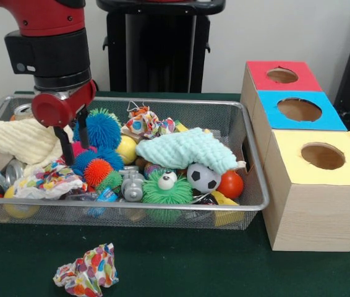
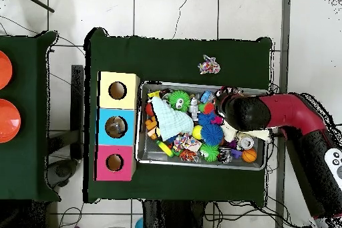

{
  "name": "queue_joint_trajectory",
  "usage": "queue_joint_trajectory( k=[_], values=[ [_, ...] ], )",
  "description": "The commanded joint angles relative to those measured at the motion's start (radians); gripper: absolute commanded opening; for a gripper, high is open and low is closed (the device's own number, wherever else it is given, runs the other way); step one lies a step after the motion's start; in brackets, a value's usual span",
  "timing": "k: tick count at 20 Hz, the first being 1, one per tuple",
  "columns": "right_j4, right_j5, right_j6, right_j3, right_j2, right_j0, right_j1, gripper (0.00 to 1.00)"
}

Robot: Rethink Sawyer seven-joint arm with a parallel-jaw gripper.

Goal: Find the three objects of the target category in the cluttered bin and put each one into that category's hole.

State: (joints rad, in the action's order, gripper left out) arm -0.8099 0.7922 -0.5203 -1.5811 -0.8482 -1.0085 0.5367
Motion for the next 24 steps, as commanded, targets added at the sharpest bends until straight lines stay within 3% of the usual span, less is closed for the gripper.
queue_joint_trajectory(
  k=[1, 24],
  values=[
    [-0.020, 0.044, 0.067, 0.010, 0.063, 0.005, -0.008, 1.00],
    [-0.014, 0.011, -0.006, 0.016, 0.092, 0.040, 0.017, 1.00]
  ],
)
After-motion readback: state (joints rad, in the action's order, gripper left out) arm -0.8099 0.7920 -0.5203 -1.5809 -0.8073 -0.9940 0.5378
